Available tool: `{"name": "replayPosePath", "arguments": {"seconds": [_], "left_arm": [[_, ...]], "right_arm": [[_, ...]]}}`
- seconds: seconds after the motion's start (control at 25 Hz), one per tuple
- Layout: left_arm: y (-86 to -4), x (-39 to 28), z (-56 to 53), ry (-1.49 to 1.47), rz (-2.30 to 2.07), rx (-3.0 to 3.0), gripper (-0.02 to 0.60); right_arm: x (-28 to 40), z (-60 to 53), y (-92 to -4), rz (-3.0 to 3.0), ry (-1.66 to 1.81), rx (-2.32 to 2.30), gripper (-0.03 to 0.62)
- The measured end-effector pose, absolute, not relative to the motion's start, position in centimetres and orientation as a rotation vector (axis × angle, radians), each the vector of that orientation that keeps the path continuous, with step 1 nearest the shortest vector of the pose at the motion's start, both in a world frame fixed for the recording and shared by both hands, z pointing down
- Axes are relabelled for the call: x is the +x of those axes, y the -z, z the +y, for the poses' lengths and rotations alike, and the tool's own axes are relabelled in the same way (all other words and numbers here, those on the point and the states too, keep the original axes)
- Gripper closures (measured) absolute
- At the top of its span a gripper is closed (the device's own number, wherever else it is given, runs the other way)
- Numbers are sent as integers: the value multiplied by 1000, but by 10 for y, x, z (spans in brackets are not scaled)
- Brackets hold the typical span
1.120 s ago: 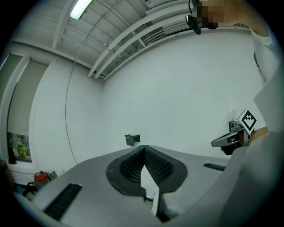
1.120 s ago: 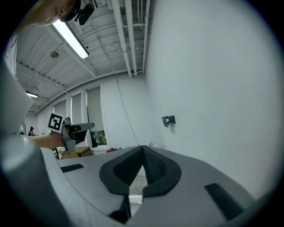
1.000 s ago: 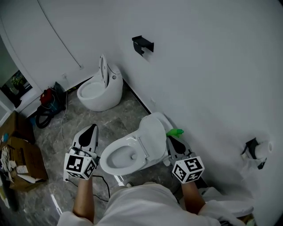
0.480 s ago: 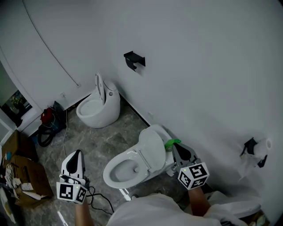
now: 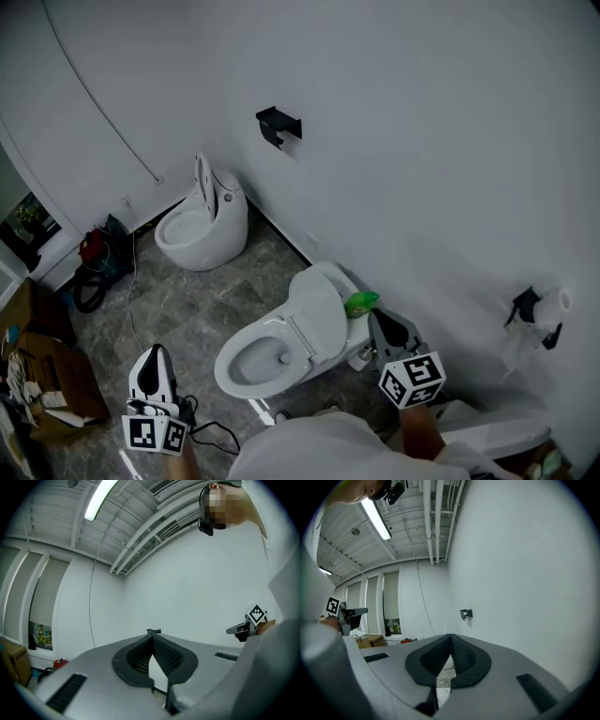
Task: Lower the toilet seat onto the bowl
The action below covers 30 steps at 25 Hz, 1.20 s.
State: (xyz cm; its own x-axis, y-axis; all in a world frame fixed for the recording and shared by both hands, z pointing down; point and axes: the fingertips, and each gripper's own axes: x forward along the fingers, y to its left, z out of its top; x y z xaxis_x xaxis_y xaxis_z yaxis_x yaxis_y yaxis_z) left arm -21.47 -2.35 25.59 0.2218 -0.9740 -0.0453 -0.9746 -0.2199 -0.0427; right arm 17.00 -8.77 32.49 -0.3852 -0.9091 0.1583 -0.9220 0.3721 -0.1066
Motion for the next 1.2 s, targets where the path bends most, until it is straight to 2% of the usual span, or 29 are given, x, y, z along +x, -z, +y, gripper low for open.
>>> {"name": "replayPosePath", "arguments": {"seconds": [0.4,1.2], "left_arm": [[-246,-225,-25,-133,1906,-2433,575],[-265,-232,-43,-103,1798,-2531,575]], "right_arm": [[138,-80,-330,-2555,-283,1657,595],[104,-71,-334,-2496,-273,1665,597]]}}
